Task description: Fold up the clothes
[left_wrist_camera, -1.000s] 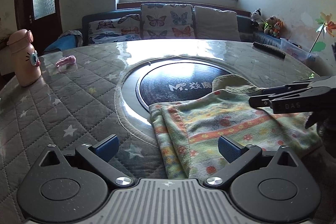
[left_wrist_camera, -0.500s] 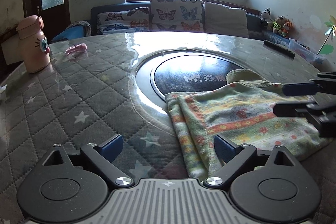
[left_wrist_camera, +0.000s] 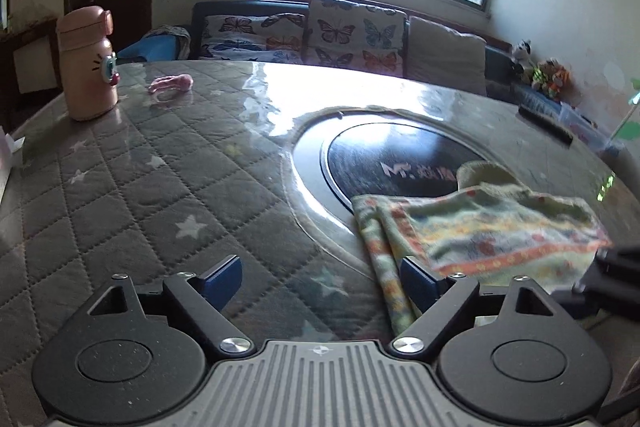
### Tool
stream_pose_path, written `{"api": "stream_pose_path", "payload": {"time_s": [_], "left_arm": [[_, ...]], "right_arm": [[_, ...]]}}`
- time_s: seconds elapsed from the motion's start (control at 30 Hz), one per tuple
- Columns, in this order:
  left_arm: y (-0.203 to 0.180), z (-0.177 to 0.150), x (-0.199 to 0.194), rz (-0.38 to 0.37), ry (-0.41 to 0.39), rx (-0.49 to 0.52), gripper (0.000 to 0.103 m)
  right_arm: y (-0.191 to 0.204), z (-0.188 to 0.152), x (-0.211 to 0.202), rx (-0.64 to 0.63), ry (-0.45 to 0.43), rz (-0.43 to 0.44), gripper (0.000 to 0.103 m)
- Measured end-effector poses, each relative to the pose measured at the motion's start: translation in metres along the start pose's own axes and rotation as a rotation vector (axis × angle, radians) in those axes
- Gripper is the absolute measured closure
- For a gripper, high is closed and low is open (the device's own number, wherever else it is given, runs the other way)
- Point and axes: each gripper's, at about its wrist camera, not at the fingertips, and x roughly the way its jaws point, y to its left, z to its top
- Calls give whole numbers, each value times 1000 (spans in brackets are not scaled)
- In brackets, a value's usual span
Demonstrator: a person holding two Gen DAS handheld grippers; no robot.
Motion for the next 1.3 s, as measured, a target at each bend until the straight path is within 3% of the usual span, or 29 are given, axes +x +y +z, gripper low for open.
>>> {"api": "stream_pose_path", "payload": {"time_s": [0.13,0.23,0.27,0.37,0.7,0.8,0.87,0.93,1.03,1.2,1.3], "left_arm": [[4,2,0,-43,18,-49,24],[5,1,1,-84,39,-85,25],[4,1,3,-100,50,-96,25],[-1,0,5,-140,70,-129,25],[-7,6,19,-290,157,-333,24],[-12,6,27,-338,180,-368,33],[-13,3,31,-359,194,-387,48],[-13,2,36,-365,206,-405,70],[-12,1,40,-361,211,-406,80],[-14,1,42,-350,203,-373,85],[-15,1,42,-347,198,-363,85]], "right_arm": [[11,1,10,-44,22,-19,57],[18,1,13,-74,27,-45,69],[20,1,14,-77,27,-53,79],[17,2,9,-43,5,-42,89],[0,2,-25,86,-99,-39,94],[-2,-1,-34,103,-112,-35,94],[-2,-4,-39,109,-115,-30,94],[-2,-7,-44,116,-118,-25,94],[-5,-10,-50,130,-114,-7,94],[-19,-26,-67,188,-105,-41,91],[-43,-42,-75,265,-78,-132,87]]}}
